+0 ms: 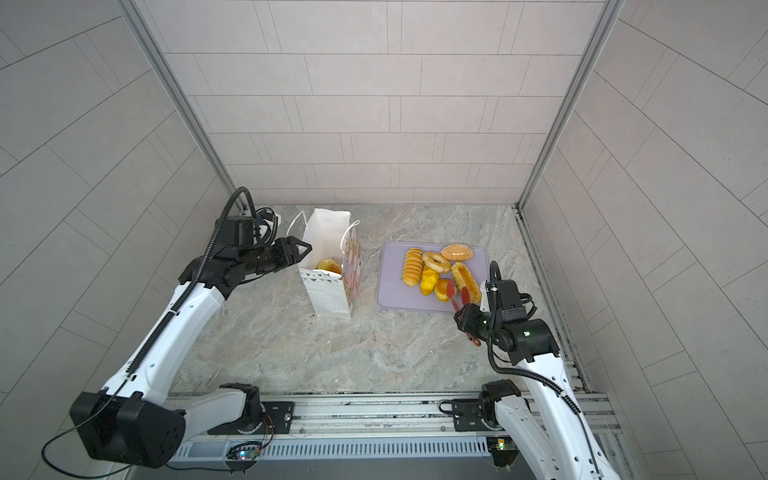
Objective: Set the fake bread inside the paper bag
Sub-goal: 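Lower the open tongs toward the round orange-yellow bun on the tray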
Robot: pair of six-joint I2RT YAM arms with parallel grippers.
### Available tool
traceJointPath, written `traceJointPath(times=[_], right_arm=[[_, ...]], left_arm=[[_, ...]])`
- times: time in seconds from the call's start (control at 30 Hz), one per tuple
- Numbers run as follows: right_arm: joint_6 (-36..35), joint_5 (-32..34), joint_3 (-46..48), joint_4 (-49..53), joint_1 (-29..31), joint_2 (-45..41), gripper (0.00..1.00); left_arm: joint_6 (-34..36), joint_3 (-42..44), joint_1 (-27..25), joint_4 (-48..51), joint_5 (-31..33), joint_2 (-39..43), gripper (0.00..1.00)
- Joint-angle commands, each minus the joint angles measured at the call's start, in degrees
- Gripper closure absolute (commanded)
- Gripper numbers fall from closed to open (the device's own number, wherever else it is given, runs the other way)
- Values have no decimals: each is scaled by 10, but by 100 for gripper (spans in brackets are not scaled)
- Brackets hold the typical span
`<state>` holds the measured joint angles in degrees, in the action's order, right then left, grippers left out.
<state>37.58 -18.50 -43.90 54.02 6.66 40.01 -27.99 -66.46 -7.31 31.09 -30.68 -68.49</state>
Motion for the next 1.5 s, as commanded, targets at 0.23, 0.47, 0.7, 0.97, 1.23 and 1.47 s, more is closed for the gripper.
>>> traceJointPath(times=[0.23,0.47,0.7,0.97,1.23,1.47], right_arm=[[24,-13,18,-4,-7,-6,51],[34,-19,34,-10,-9,-12,51],[38,-26,36,-14,-10,-17,51],[43,-32,46,-24,-10,-13,50],[57,-45,51,-52,-10,-3,50],[69,-60,52,-83,-10,11,49]], left_arm=[[12,10,-1,-10,-4,5,40],[12,9,-2,-10,-5,3,40],[9,13,-2,-13,-5,2,39],[10,17,-2,-12,-2,5,40],[12,21,-1,-13,-2,5,40],[11,22,-1,-16,-4,3,40]])
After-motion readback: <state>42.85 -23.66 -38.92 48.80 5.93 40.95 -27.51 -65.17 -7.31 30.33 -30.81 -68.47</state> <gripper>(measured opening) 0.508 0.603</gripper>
